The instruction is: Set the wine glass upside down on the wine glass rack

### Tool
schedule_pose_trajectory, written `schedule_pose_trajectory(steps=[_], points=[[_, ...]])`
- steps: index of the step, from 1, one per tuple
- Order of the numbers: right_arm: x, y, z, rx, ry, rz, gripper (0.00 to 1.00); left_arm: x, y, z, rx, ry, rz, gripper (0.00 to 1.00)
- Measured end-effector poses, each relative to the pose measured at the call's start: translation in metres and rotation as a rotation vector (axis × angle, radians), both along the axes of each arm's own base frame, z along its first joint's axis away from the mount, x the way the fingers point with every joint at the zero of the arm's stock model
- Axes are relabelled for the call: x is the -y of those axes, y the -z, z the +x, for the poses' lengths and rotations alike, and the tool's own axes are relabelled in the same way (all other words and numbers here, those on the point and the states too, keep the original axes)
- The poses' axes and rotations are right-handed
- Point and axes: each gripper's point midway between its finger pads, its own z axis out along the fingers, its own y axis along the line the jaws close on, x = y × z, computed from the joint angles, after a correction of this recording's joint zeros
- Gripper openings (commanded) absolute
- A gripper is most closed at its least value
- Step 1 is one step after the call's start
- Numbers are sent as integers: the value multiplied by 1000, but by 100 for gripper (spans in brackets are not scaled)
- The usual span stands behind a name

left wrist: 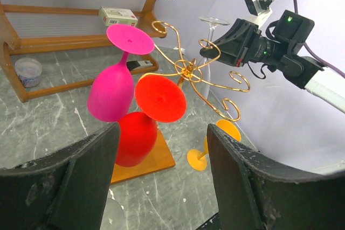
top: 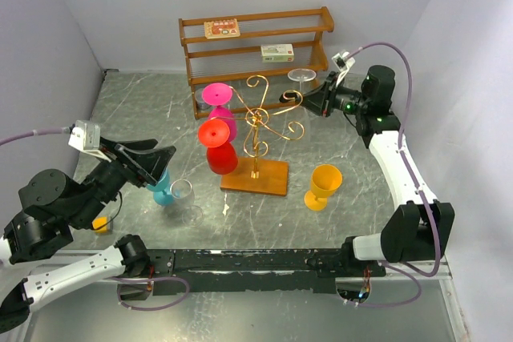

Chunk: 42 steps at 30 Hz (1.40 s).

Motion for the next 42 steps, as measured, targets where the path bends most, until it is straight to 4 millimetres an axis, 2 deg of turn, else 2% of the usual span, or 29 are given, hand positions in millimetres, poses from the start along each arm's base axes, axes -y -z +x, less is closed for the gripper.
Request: schedule_pose_trajectory(steps=[11, 26, 42], points=[[-23, 20, -5, -55, -127, 3, 0, 3, 2, 1, -10, 5, 1, 76], [-33, 15, -13, -32, -204, 25, 0, 4, 4, 1, -17, 6, -3, 76], [-37, 20, -5, -29, -209, 53, 0, 5, 5, 2, -20, 5, 1, 76]])
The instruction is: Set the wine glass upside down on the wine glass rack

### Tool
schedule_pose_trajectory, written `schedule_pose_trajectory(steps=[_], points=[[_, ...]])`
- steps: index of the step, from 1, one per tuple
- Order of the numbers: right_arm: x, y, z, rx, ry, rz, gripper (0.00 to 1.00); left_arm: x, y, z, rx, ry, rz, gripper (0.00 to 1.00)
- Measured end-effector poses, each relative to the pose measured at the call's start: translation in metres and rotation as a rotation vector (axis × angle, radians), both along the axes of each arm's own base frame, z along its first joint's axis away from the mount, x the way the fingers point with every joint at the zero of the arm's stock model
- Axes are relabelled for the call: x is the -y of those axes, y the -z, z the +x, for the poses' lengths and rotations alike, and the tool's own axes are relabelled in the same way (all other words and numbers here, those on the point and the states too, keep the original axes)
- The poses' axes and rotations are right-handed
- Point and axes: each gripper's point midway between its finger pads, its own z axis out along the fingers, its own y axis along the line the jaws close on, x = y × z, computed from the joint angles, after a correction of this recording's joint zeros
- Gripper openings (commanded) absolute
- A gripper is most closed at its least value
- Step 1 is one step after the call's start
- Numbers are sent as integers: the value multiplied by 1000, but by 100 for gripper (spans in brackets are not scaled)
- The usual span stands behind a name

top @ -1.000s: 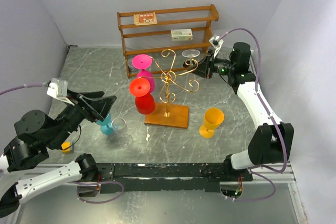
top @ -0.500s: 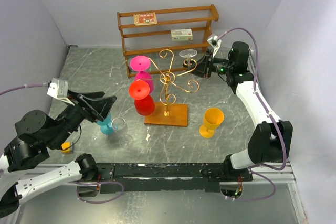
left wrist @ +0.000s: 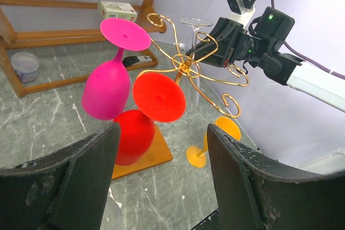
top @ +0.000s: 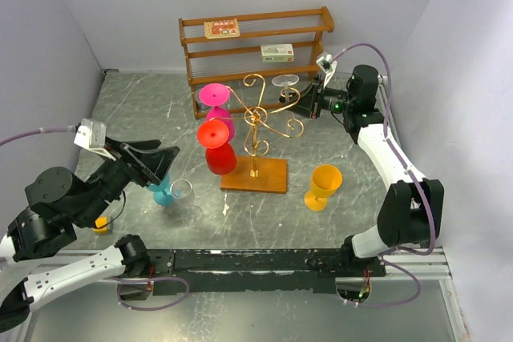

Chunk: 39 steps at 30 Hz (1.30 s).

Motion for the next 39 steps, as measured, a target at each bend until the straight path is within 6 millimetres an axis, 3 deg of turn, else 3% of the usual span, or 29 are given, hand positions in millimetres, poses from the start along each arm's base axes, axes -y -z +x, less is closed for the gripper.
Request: schedule_pose_trajectory(steps=[18, 39], points=[[-9, 2, -7, 36, -82, 50, 0, 10, 7, 6, -25, 0, 27, 76], [-14, -7, -35, 27, -117, 139, 0, 5, 6, 5, -29, -11, 2, 76]])
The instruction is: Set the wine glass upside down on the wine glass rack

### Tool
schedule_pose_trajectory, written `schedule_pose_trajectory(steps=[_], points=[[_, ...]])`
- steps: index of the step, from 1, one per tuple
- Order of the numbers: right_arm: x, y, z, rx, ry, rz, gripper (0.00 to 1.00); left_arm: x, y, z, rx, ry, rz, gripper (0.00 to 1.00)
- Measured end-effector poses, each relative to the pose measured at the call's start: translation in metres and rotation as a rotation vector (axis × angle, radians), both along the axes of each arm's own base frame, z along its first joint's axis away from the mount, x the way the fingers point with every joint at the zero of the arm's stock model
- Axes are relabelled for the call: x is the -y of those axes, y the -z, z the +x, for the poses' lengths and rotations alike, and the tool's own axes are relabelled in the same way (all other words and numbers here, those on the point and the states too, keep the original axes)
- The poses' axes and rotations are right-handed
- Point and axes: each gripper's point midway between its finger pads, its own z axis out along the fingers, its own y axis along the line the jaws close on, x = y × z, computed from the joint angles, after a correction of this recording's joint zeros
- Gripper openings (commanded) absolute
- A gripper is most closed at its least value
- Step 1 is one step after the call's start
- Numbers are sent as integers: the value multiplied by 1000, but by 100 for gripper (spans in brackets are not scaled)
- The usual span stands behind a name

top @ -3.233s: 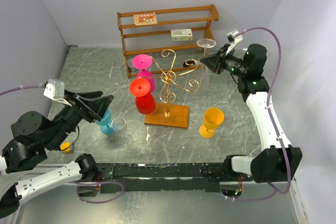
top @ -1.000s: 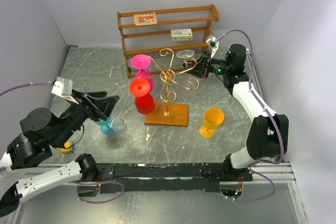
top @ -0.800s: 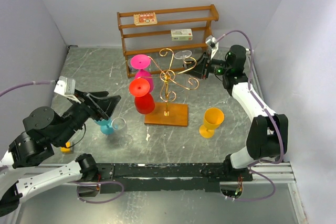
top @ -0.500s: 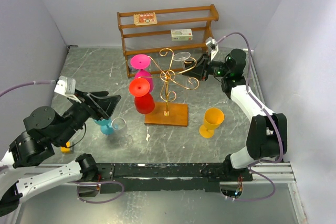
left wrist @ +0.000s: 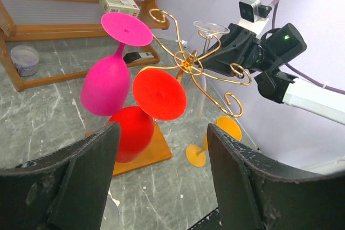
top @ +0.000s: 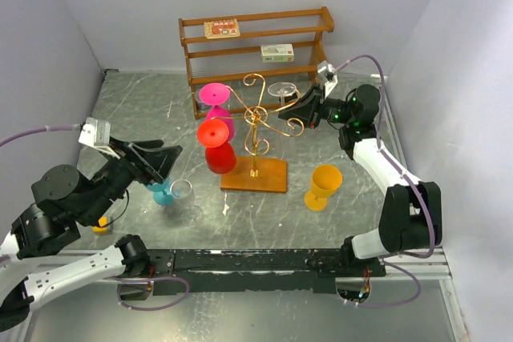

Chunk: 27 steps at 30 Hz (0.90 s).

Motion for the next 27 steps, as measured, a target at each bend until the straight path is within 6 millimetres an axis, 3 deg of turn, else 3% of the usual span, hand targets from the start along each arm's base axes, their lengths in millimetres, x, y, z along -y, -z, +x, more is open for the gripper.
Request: schedule_pose_trajectory(steps=[7, 27], points=[[3, -14, -4, 51, 47, 2, 0, -3, -1, -2, 4, 0, -8, 76], [14, -5, 13, 20, 240, -1, 0, -4, -1, -2, 3, 0, -12, 76]])
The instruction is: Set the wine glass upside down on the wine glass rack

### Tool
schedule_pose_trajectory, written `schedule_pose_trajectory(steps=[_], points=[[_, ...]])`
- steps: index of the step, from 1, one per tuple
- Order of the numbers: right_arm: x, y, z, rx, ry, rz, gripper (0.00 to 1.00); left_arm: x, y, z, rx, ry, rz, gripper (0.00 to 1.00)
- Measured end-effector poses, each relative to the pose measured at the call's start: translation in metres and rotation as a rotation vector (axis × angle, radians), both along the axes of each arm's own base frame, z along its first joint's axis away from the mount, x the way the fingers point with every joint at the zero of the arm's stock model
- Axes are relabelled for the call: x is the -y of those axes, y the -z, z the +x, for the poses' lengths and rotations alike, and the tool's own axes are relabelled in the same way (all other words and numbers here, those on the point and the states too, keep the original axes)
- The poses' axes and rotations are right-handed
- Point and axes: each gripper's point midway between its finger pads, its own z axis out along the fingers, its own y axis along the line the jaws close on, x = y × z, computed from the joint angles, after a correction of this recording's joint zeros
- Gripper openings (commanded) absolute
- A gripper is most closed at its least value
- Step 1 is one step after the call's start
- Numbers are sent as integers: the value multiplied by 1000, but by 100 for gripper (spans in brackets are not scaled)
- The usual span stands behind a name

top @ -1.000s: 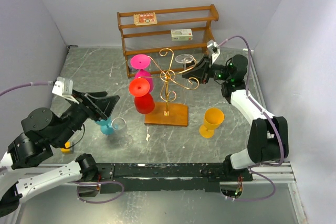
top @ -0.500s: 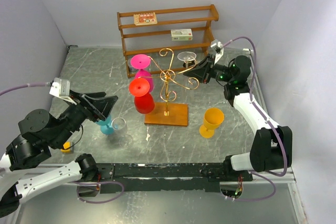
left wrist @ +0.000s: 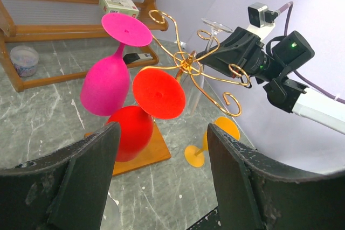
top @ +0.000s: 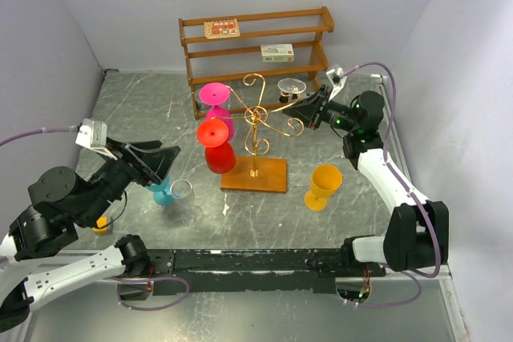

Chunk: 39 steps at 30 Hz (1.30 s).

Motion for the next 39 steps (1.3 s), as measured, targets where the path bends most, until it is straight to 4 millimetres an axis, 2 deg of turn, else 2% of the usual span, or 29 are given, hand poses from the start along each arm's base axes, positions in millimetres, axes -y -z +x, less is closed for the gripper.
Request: schedule_pose_trajectory(steps=[11, 29, 39], points=[[8, -6, 6, 29, 92, 4, 0, 1, 1, 1, -2, 0, 3, 76], [10, 17, 19, -38, 128, -34, 1, 2, 3, 1, -4, 0, 7, 76], [7, 21, 18, -45, 88, -42, 25, 2, 3, 1, -5, 0, 8, 76]])
